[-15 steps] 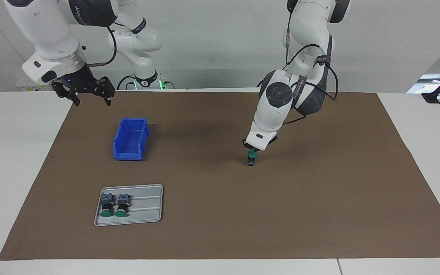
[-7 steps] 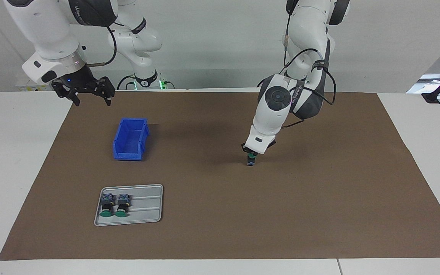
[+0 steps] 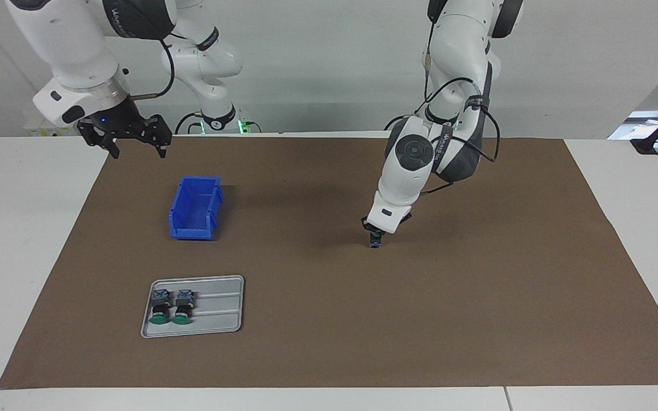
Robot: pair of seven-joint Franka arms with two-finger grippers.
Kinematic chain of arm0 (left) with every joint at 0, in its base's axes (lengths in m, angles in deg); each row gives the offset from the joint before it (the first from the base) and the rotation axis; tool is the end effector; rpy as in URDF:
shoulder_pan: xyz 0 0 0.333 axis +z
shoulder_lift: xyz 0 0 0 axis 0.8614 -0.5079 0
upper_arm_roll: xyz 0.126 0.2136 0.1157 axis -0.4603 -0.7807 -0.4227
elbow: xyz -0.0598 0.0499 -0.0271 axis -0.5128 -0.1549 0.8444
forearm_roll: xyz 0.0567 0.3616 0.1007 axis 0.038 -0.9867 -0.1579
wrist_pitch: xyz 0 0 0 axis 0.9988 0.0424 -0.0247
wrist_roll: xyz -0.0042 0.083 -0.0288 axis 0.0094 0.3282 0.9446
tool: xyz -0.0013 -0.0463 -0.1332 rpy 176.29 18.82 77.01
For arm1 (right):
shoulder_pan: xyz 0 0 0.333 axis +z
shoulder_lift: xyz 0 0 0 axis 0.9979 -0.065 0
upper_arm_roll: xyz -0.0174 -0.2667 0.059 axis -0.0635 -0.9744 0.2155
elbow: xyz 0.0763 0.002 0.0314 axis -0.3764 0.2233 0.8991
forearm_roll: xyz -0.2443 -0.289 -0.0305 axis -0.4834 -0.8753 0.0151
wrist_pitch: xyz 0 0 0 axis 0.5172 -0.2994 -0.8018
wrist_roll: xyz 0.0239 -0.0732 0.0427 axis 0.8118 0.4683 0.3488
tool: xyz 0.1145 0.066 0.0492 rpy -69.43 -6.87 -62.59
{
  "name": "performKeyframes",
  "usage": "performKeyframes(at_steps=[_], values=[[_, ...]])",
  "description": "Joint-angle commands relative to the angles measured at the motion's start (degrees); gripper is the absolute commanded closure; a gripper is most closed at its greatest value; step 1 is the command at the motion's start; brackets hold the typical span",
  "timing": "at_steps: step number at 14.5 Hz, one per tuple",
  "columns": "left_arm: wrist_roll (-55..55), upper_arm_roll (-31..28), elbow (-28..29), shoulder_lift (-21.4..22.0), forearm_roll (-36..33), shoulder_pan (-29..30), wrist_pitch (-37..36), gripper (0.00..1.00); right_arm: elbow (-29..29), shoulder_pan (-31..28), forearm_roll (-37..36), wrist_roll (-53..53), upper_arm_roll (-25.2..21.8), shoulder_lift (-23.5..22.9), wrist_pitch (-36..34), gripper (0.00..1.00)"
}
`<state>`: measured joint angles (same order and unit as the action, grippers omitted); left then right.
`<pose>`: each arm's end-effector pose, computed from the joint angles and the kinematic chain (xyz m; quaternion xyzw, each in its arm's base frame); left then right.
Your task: Place and press button with both arms
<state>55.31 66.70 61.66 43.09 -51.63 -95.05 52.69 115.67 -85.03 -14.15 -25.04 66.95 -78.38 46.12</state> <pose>0.5121 -0.3524 0.3052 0.9955 0.0795 -0.0508 0.0095 0.5292 0.0017 0.5457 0.9982 0.0184 -0.0498 0.0296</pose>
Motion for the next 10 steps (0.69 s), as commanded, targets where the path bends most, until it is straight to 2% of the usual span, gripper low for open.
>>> performKeyframes(at_steps=[1,10], values=[[1.0,-0.4,3.0,0.5,-1.1,-0.9,3.0,1.0,1.0,-0.2,0.0,-0.8,0.0,0.8,0.2,0.02],[1.0,-0.4,5.5,1.0,-1.1,-1.6,4.7,1.0,1.0,-0.2,0.0,-0.8,0.0,0.8,0.2,0.02]])
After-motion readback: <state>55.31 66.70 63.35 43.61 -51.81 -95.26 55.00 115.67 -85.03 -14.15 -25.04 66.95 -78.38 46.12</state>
